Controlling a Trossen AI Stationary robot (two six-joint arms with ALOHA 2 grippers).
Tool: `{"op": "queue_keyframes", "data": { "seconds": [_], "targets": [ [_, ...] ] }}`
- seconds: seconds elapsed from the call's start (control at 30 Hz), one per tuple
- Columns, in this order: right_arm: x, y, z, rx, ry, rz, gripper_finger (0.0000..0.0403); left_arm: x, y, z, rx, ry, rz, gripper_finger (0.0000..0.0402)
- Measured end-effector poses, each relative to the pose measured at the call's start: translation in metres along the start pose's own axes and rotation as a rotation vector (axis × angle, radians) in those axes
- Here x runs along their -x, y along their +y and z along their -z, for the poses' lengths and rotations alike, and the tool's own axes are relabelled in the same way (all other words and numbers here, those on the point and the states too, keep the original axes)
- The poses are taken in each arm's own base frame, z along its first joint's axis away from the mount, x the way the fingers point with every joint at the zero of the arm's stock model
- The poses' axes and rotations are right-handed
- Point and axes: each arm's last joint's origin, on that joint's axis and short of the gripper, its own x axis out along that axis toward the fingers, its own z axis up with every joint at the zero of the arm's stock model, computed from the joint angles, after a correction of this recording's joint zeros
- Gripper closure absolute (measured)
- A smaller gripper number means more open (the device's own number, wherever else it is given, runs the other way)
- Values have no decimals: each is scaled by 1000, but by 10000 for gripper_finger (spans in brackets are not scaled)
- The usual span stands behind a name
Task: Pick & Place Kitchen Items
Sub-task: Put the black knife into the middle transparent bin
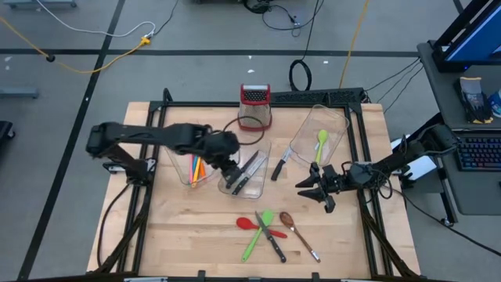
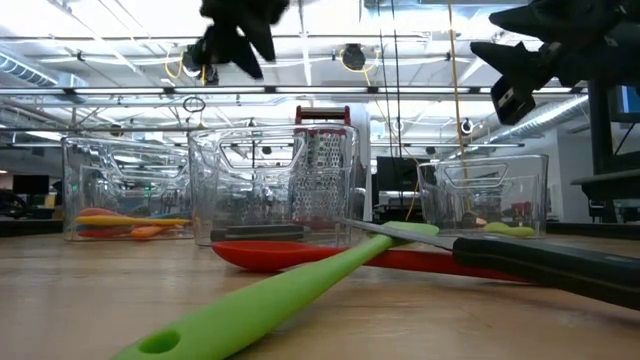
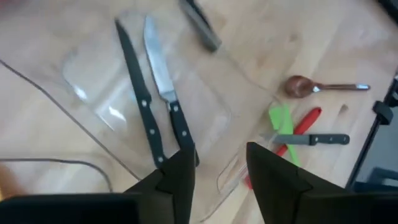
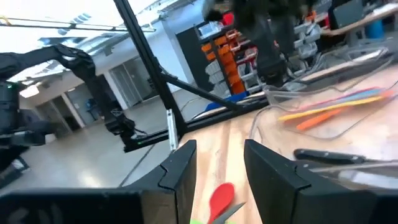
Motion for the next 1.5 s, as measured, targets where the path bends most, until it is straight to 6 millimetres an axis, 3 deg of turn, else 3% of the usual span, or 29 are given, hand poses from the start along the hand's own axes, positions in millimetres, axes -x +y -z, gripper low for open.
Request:
{"op": "queue_keyframes", "data": {
  "seconds": [0.13, 0.4, 0.63, 0.73, 1.0, 1.23, 1.33, 1.5],
  "targets": [
    [0, 0, 0, -13, 2, -11, 275, 23, -13, 15, -141, -85, -9, 282],
    [0, 5, -1, -21, 34, -148, 275, 46, -37, 41, -315, -200, -14, 336],
    [-1, 7, -4, -23, 19, -171, 275, 50, -53, 56, -408, -244, 0, 388],
    [-5, 12, -9, -2, 5, -209, 275, 42, -54, 60, -426, -257, 14, 398],
    [-23, 42, -20, 155, 21, -258, 275, 21, -21, 85, -357, -282, 56, 389],
    [-45, 68, -29, 404, 205, 20, 275, 33, 8, 118, -342, -428, 221, 387],
    [-53, 72, -28, 520, 278, 128, 275, 33, 21, 132, -319, -473, 286, 382],
    [-69, 69, -18, 673, 357, 167, 275, 31, 36, 151, -315, -507, 359, 398]
  ]
}}
